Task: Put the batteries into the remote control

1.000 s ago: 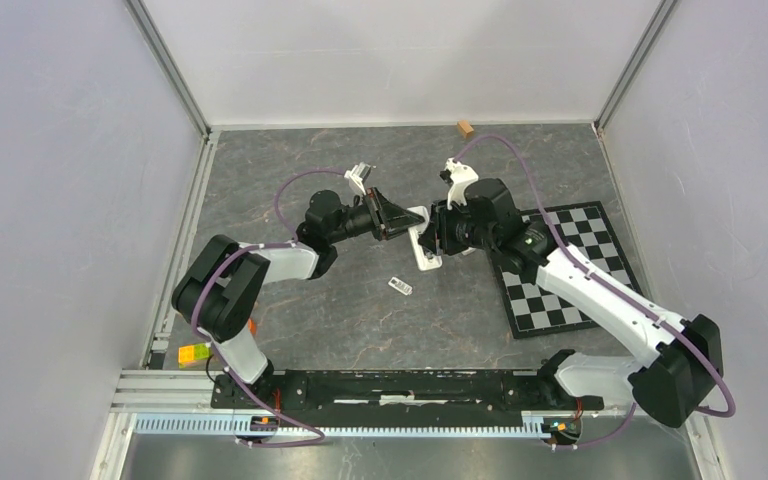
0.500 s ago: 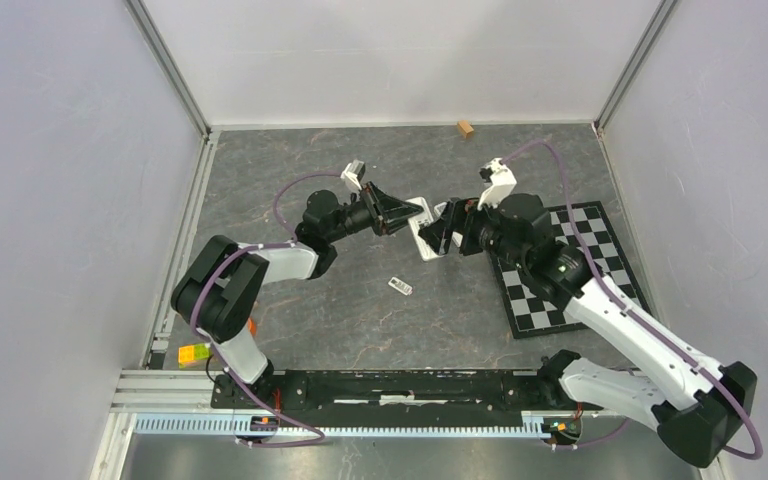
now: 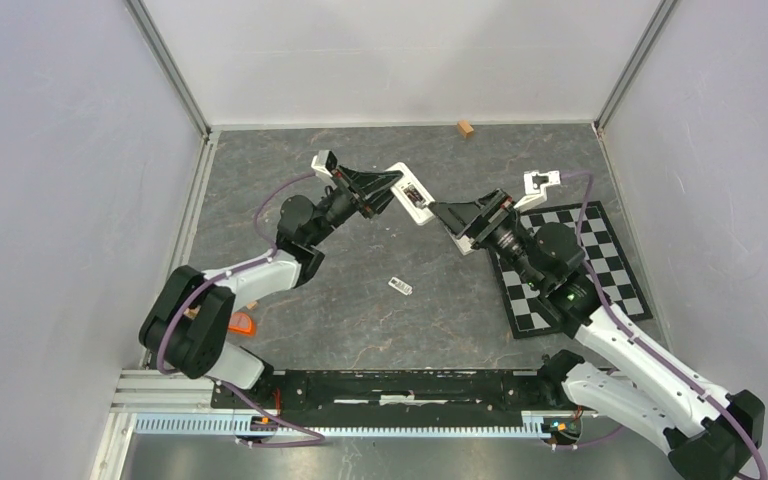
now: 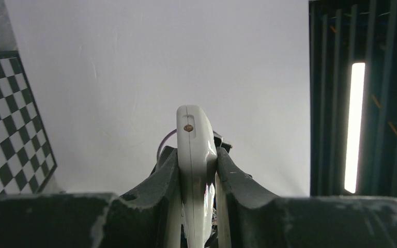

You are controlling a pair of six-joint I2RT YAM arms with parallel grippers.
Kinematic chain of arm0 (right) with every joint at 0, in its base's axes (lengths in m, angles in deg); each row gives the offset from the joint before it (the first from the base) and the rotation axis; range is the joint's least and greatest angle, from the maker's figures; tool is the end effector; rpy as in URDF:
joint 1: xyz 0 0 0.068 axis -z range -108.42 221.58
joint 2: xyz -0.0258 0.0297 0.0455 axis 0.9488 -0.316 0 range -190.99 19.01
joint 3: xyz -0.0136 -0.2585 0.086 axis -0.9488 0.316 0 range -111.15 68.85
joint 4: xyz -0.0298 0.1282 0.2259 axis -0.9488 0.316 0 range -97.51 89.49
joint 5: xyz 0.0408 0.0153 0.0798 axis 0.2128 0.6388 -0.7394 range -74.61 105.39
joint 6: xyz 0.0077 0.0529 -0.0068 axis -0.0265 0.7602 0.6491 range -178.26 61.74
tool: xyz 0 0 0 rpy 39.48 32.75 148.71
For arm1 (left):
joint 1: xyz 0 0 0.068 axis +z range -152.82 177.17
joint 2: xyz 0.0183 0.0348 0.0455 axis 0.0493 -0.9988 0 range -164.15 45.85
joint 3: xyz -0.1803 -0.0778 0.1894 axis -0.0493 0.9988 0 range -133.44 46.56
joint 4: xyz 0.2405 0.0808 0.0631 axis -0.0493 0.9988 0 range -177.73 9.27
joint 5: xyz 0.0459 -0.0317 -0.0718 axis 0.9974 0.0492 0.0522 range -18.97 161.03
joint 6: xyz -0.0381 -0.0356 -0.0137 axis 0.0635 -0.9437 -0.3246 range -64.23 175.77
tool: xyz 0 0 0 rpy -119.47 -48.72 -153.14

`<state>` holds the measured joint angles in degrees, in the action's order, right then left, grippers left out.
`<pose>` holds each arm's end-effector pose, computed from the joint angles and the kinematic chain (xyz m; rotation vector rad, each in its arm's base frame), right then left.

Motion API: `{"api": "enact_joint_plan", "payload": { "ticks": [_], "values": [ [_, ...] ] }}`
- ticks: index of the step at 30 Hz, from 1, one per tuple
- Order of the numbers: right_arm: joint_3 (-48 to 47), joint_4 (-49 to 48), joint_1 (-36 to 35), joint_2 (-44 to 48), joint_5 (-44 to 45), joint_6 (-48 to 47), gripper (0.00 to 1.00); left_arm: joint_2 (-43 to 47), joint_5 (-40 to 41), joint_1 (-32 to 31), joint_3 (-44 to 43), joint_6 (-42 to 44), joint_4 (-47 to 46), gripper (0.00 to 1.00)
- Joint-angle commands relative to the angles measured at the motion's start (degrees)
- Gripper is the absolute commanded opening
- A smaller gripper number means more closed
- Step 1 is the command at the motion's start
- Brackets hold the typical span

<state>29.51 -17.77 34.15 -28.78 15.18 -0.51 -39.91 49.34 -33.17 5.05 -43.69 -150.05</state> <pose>0.1615 0.1237 0.3358 0.2958 1.6692 1.2938 0.2692 -0.1729 0.2821 -0.5529 1.5386 -2.1017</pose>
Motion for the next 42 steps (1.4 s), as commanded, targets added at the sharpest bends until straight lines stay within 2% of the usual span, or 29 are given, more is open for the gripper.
{"api": "enact_joint_plan", "payload": {
  "ticks": [1,10,22,25,31,37,42],
  "values": [
    [0.5,-11.6,0.1,0.8,-2.8,6.9,0.98,3.8,5.2,-0.2,1.3,-6.8,-1.3,0.02],
    [-1.7,-12.5,-0.1,-4.2,-6.4,9.8,0.96,5.8,4.4,-0.2,0.2,-6.4,-1.0,0.02],
    [-0.1,-15.4,-0.4,-7.5,-5.9,12.7,0.86,6.3,2.7,-0.2,0.3,-4.3,-1.0,0.02],
    [0.4,-15.1,-0.4,-8.1,-5.5,13.3,0.81,5.7,1.6,-0.2,-0.1,-3.5,-2.0,0.02],
    [-0.5,-8.7,-0.3,-8.8,-3.3,12.1,0.74,5.4,0.5,-0.3,-1.5,-1.1,-5.5,0.02],
    [-1.1,-0.1,-0.4,-8.6,-0.2,11.7,0.65,7.7,-2.0,-0.4,-2.7,4.1,-4.6,0.02],
    [-3.7,8.3,-0.4,-10.8,1.7,6.9,0.63,8.7,-3.6,-0.4,-3.7,7.4,-4.3,0.02]
  ]
}}
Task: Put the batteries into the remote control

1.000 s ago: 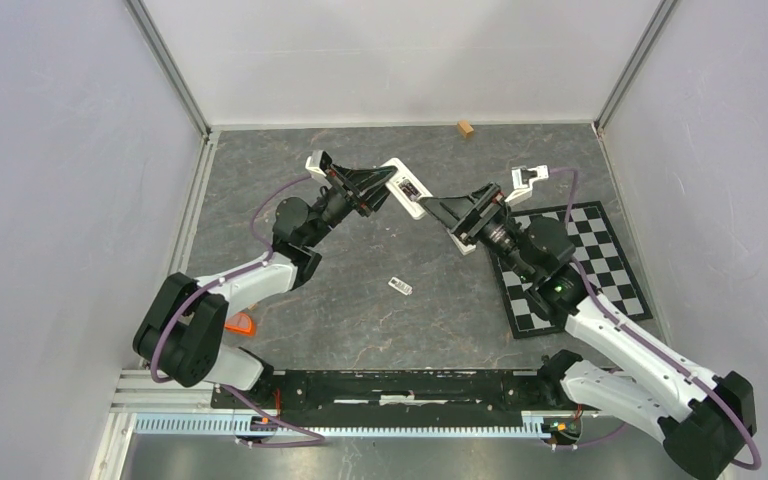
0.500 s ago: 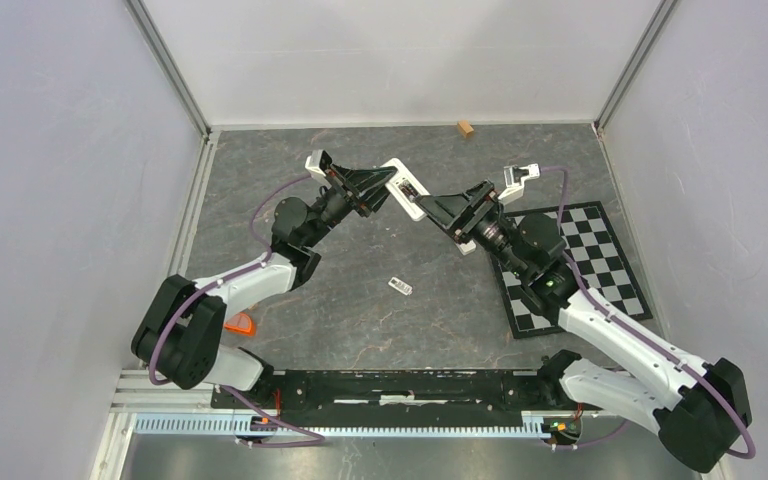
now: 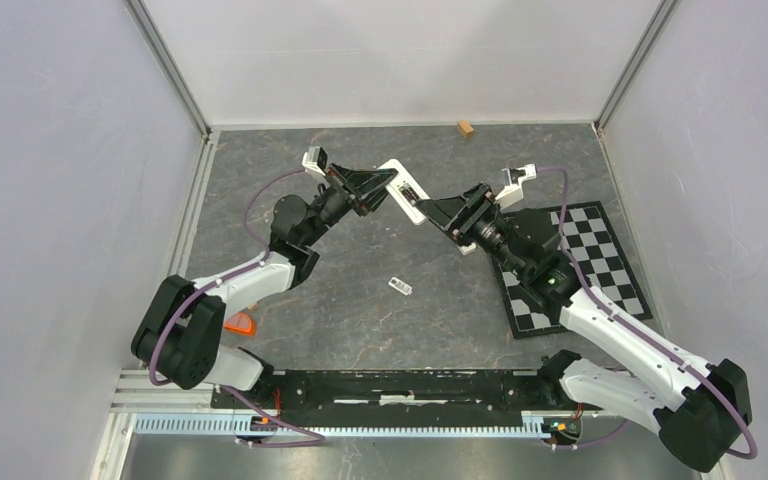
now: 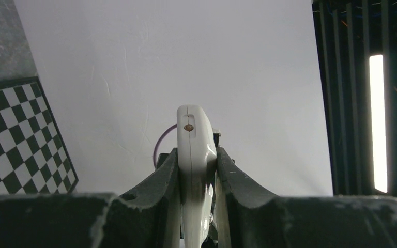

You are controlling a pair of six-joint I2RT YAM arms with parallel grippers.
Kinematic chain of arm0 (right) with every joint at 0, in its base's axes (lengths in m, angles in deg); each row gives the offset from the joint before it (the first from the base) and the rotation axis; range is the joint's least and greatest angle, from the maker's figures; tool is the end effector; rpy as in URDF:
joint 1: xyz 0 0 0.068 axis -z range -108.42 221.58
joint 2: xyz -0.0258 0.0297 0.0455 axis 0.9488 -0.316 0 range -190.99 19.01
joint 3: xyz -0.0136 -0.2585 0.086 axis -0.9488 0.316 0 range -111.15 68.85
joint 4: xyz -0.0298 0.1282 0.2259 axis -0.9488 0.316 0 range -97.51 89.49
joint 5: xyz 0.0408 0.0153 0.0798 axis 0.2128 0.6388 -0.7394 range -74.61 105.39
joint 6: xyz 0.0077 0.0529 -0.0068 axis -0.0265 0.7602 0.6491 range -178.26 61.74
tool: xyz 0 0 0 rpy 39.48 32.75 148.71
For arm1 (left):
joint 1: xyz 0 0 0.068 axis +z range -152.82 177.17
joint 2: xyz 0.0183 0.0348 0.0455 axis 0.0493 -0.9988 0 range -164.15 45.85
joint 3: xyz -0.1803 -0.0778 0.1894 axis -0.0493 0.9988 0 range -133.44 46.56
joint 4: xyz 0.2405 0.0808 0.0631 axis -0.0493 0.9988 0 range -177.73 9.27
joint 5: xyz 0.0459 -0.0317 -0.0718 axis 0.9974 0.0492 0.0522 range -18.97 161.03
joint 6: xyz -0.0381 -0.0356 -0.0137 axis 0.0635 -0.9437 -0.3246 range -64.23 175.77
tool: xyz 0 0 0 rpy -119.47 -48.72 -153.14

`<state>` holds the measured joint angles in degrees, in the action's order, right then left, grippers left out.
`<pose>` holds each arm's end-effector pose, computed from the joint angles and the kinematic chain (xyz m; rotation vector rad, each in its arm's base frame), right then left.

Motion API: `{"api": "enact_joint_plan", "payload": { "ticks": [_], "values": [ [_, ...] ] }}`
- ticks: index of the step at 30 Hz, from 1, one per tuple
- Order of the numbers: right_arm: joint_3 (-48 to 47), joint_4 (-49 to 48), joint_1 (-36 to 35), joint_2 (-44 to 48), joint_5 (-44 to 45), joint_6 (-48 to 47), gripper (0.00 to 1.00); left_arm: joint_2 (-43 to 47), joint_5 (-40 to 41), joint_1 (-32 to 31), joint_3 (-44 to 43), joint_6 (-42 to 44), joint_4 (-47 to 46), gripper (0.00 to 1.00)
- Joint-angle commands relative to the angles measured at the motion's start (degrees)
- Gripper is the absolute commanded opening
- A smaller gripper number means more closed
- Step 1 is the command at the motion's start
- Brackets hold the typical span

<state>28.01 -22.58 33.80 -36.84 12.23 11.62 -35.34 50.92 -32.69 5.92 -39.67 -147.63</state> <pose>0.1834 0.1446 0.3266 0.4463 1.7300 1.4722 0.2593 -0.1631 0.2964 -0.5055 1.4904 -2.0383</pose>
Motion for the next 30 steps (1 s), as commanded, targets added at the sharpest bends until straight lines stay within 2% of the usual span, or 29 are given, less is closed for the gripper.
{"api": "enact_joint_plan", "payload": {
  "ticks": [1,4,10,14,18,22,30],
  "values": [
    [-2.1,14.1,0.0,-3.1,5.0,-5.6,0.63,4.3,-5.8,-0.9,-4.8,3.9,-6.9,0.02],
    [-1.1,14.9,0.0,-3.9,6.1,-6.8,0.62,4.5,-7.7,-0.9,-5.7,5.9,-7.0,0.02],
    [-4.2,24.0,0.0,-7.3,11.3,-13.1,0.60,5.5,-12.3,-0.9,-5.4,12.0,-7.0,0.02],
    [-5.2,26.9,0.0,-9.9,12.7,-18.1,0.60,6.4,-15.3,-0.9,-5.3,18.3,-3.1,0.02],
    [-8.0,29.4,0.1,-11.8,11.1,-25.3,0.62,7.6,-16.3,-0.8,-5.0,26.4,5.1,0.02],
    [-7.5,27.2,0.2,-8.8,6.8,-30.6,0.65,8.5,-15.5,-0.4,-4.1,32.0,12.2,0.02],
    [-1.8,11.6,1.0,-0.9,-9.4,-38.7,0.78,8.8,-21.5,0.7,-2.3,36.5,13.1,0.02]
  ]
}}
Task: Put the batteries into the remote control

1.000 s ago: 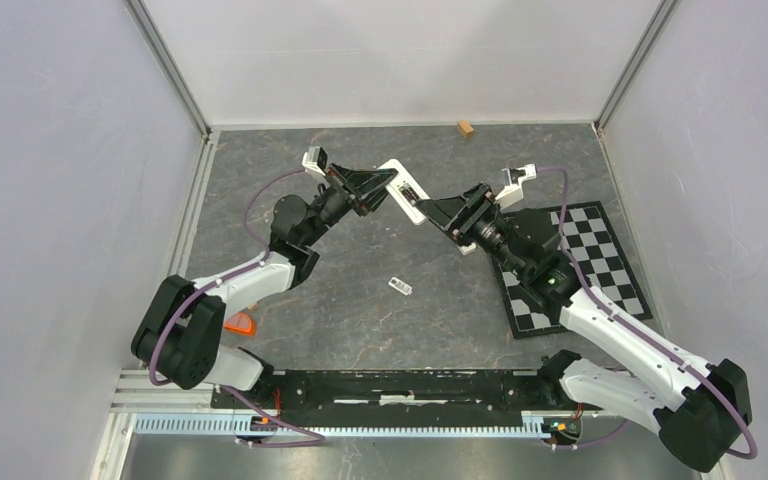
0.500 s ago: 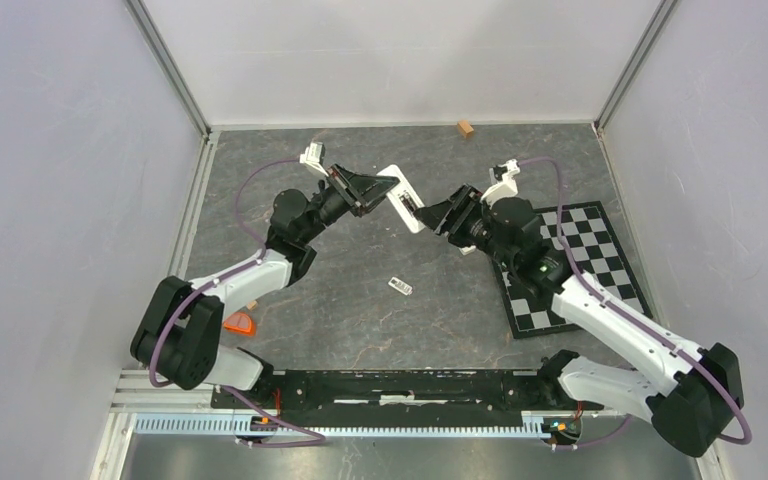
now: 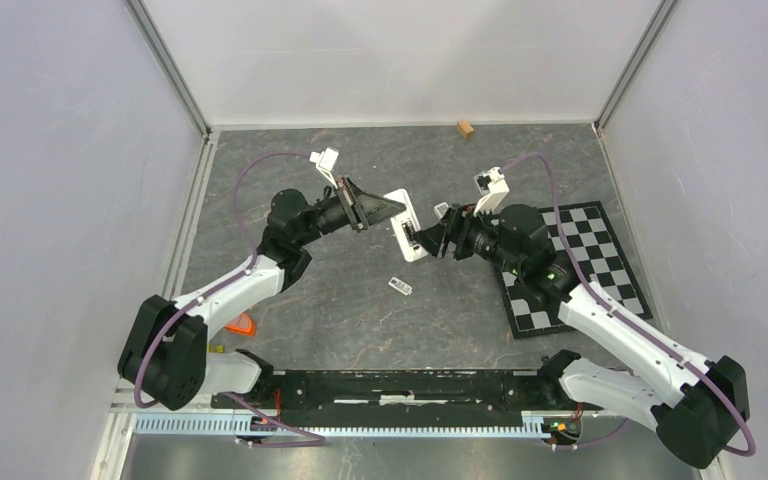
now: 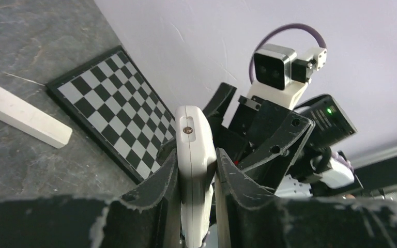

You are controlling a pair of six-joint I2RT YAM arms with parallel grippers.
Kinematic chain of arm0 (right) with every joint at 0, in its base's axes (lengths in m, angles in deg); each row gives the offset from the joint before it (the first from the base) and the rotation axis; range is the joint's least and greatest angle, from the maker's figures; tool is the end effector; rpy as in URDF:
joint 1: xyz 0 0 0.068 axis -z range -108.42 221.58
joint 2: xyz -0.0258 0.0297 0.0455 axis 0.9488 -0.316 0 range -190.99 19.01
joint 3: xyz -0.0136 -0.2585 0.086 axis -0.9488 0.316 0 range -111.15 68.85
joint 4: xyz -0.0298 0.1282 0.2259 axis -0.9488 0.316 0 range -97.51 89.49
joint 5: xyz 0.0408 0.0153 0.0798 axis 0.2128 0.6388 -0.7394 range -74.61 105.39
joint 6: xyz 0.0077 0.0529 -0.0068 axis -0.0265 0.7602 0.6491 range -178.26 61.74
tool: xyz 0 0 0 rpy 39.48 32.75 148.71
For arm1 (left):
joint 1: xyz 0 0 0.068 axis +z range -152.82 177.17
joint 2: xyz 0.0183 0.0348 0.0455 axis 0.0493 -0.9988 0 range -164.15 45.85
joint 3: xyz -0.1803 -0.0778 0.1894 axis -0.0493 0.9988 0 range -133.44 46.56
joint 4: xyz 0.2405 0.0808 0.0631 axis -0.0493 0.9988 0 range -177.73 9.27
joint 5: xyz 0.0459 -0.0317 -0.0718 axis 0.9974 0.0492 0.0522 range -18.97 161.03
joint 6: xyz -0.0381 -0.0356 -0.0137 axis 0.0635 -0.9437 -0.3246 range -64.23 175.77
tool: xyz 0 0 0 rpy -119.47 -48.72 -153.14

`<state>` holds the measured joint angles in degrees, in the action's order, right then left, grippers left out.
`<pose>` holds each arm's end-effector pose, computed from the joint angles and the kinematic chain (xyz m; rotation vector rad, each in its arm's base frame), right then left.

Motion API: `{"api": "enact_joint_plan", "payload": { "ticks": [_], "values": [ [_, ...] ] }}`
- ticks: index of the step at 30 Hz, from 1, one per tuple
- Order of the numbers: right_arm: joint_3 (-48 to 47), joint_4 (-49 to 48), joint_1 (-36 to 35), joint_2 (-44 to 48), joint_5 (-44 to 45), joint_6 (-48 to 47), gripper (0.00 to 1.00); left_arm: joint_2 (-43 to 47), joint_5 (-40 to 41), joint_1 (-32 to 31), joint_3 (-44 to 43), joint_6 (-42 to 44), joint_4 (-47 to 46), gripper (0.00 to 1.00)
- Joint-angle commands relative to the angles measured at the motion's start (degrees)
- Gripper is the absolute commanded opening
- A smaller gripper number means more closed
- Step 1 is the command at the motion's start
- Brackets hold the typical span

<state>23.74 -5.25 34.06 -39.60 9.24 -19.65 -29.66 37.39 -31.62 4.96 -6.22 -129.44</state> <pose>0.1881 0.1492 0.3103 -0.0615 1.9712 1.0028 0.2476 -0.1586 0.2964 0.0751 1.7059 -1.6595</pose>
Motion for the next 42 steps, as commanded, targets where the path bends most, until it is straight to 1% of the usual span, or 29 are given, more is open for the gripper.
{"api": "enact_joint_plan", "payload": {
  "ticks": [1,3,6,10,13,14,17,20,25,28,30,32,35,38,40,42],
  "values": [
    [2.5,-6.0,0.7,1.9,-7.1,-7.8,0.78,3.3,-8.9,-0.4,-1.3,3.4,-5.1,0.02],
    [2.4,-6.6,0.7,1.7,-8.3,-8.2,0.75,3.5,-10.7,-0.2,-1.2,3.7,-5.5,0.02],
    [2.6,-7.9,0.7,1.4,-8.3,-7.5,0.67,3.8,-13.0,-0.2,-1.3,4.1,-6.2,0.02],
    [2.7,-9.1,0.7,1.0,-6.9,-6.2,0.58,4.1,-15.9,-0.2,-1.1,3.8,-8.3,0.02],
    [2.0,-7.2,0.7,-0.3,-4.8,-5.8,0.53,4.2,-17.3,-0.1,-0.7,2.6,-11.2,0.02],
    [1.4,-5.9,0.7,-1.1,-4.2,-5.8,0.49,4.1,-17.5,-0.1,-0.7,2.1,-12.0,0.02],
    [-0.9,-3.4,0.7,-4.0,-4.1,-6.3,0.45,4.0,-18.2,-0.2,-0.4,1.1,-14.5,0.02],
    [-2.2,-2.5,0.7,-6.1,-3.4,-5.4,0.37,4.0,-18.5,-0.2,0.3,0.4,-16.3,0.02],
    [-2.2,-2.4,0.7,-7.7,-0.9,-2.0,0.24,4.6,-18.8,-0.2,1.3,0.3,-16.6,0.02],
    [-3.0,0.6,0.7,-9.1,-1.2,-1.8,0.22,5.2,-17.6,-0.1,1.8,0.9,-15.3,0.02],
    [-2.8,0.2,0.7,-9.1,-2.9,-2.8,0.26,5.9,-15.8,-0.1,2.0,3.0,-11.8,0.02],
    [-2.2,-1.3,0.7,-7.9,-5.3,-4.4,0.34,6.9,-12.7,0.2,2.4,6.4,-5.4,0.02],
    [-1.8,-2.7,0.7,-5.5,-8.1,-7.8,0.50,8.6,-5.9,1.2,3.3,11.9,5.1,0.02],
    [-0.5,-3.6,0.7,-2.5,-9.5,-11.0,0.70,10.1,1.4,2.8,5.4,13.9,11.6,0.02],
    [1.1,-4.4,0.7,-0.9,-9.4,-13.0,0.78,11.0,6.1,3.7,6.9,14.6,15.4,0.02],
    [2.3,-4.3,0.7,-0.7,-9.9,-15.7,0.83,12.1,11.1,4.4,8.1,14.7,19.4,0.02]
  ]
}}
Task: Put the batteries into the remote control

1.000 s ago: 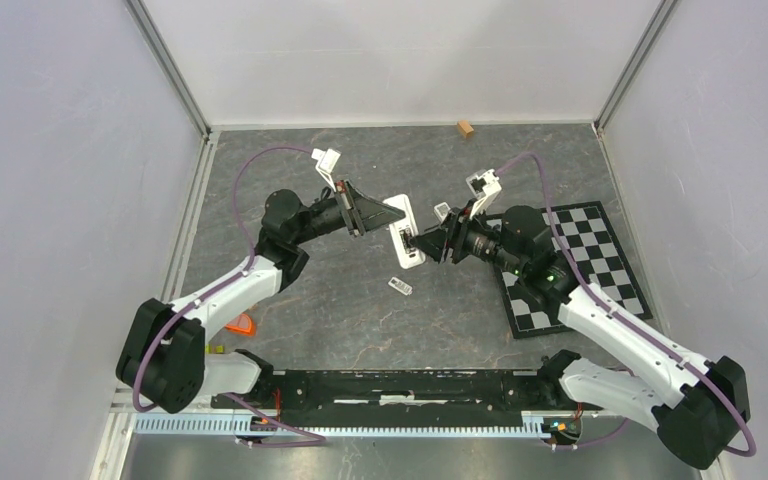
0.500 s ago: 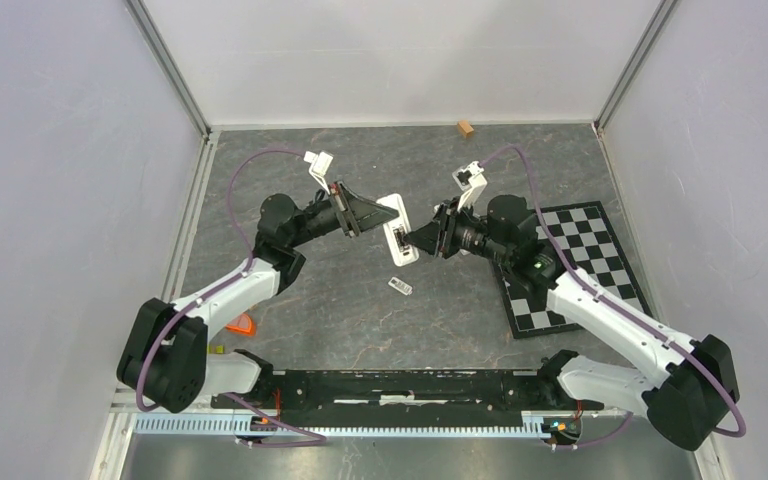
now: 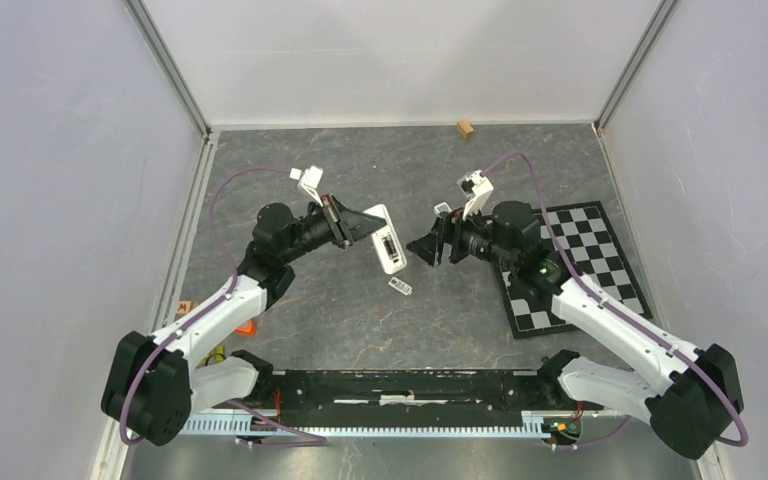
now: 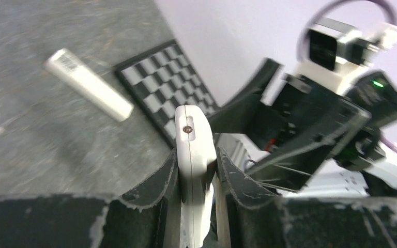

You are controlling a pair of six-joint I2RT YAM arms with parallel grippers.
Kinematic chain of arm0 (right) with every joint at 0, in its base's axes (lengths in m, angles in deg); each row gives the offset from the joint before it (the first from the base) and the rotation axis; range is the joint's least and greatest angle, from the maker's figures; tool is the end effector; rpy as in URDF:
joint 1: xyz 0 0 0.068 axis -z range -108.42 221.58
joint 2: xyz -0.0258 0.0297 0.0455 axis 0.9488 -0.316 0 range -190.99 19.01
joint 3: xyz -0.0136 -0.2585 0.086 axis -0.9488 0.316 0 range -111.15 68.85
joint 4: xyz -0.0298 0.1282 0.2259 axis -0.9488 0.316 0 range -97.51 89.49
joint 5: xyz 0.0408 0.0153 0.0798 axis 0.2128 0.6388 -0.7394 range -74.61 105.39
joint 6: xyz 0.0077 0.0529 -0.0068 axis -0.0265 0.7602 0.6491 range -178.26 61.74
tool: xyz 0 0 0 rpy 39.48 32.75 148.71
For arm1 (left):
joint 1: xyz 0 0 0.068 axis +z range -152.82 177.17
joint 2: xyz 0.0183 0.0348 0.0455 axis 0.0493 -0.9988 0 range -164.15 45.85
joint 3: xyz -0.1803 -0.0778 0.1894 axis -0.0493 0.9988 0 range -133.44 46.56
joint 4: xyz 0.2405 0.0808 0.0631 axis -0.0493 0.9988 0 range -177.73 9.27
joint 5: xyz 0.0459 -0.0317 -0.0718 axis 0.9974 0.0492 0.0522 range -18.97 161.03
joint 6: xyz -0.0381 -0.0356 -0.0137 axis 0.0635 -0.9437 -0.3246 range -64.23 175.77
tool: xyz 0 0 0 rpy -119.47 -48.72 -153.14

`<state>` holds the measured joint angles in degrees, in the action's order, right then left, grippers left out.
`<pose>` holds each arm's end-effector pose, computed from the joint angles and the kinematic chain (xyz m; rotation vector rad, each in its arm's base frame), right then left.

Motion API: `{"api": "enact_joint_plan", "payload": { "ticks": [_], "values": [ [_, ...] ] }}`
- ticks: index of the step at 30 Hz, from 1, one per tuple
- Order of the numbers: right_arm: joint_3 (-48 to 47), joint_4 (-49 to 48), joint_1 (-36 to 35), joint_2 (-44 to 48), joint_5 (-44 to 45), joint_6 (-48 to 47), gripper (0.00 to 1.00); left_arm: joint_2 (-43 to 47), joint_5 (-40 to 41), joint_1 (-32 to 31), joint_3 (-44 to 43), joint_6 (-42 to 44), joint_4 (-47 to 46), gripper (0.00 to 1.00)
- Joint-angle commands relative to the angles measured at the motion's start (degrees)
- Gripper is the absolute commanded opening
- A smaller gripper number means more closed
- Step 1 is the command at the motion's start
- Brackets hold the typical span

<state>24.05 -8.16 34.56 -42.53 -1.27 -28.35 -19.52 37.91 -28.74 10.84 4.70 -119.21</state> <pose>0.1935 0.1587 0.3025 -0.3390 1.9535 1.0582 0.2220 -0.1295 0.2878 0.1373 1.7466 -1.4662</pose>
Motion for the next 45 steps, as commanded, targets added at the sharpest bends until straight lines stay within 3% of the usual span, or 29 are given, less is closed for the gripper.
{"api": "enact_joint_plan", "payload": {
  "ticks": [1,3,6,12,21,37,45],
  "values": [
    [2.3,-1.3,0.1,1.7,-1.3,-9.4,0.84,2.8,13.1,2.0,2.8,3.8,11.0,0.02],
    [3.3,-1.8,-1.5,0.6,-2.7,-13.3,0.90,4.7,17.9,2.6,4.5,3.3,13.9,0.02],
    [3.0,0.5,-7.1,-3.4,7.4,-18.1,0.91,7.8,24.8,3.7,6.5,2.6,18.2,0.02],
    [-5.0,13.2,-10.8,-19.5,16.0,-22.2,0.70,13.1,32.7,5.4,7.7,3.4,26.7,0.02],
    [-11.5,19.4,-14.7,-33.1,18.0,-29.4,0.68,15.8,31.5,6.5,7.6,4.9,28.9,0.02],
    [-11.5,13.9,-15.5,-37.2,17.3,-31.3,0.62,16.3,30.4,7.7,6.0,6.9,30.9,0.02],
    [-13.9,15.9,-15.2,-40.9,17.6,-30.0,0.47,16.8,30.3,7.8,6.2,6.5,31.0,0.02]
  ]
}}
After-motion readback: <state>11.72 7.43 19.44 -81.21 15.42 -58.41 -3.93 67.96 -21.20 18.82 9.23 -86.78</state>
